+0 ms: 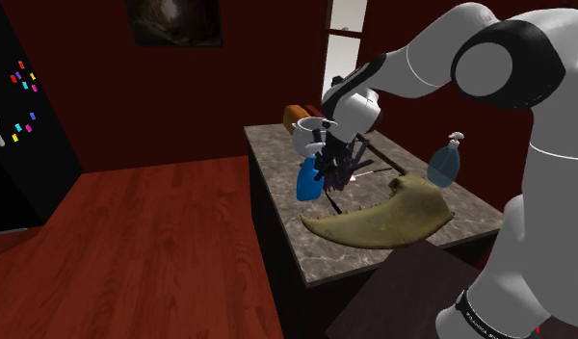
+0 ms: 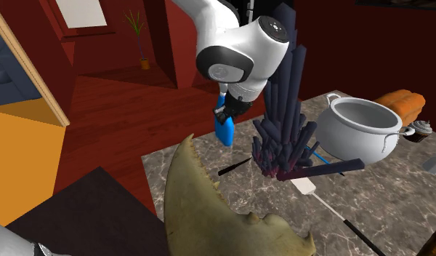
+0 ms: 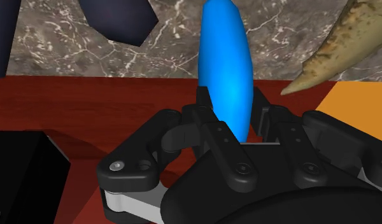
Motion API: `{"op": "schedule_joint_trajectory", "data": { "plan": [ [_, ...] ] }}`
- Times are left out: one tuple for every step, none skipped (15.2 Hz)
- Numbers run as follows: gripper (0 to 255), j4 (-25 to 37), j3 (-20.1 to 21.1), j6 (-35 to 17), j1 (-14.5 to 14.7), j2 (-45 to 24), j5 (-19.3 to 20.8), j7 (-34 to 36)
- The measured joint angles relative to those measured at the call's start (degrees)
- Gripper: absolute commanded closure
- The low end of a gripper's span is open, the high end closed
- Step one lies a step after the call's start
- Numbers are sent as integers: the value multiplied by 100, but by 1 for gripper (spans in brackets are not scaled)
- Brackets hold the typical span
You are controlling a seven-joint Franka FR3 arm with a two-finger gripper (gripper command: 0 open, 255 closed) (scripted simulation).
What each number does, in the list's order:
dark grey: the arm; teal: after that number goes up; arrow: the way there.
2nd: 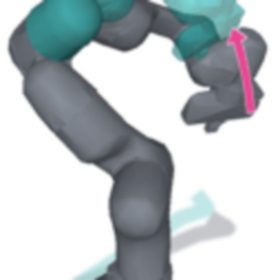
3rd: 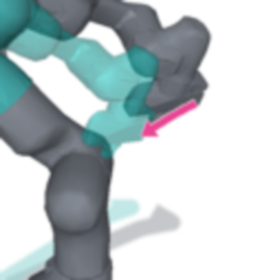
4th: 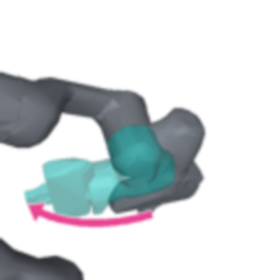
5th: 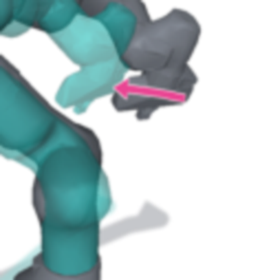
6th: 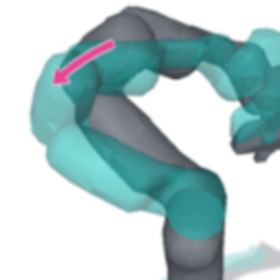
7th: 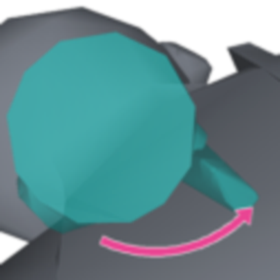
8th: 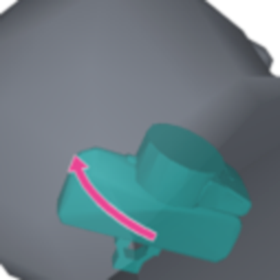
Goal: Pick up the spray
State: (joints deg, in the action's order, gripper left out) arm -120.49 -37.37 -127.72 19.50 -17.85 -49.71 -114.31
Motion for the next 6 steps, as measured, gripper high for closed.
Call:
{"op": "schedule_joint_trajectory", "data": {
  "plan": [
    [255,-25,-35,20,25,87,81,58],
    [255,-3,-56,54,42,132,143,122],
    [255,22,-76,90,54,171,200,179],
    [255,17,-98,110,81,239,269,245],
    [255,33,-125,152,94,297,343,307],
    [255,45,-137,171,102,326,378,342]
  ]
}}
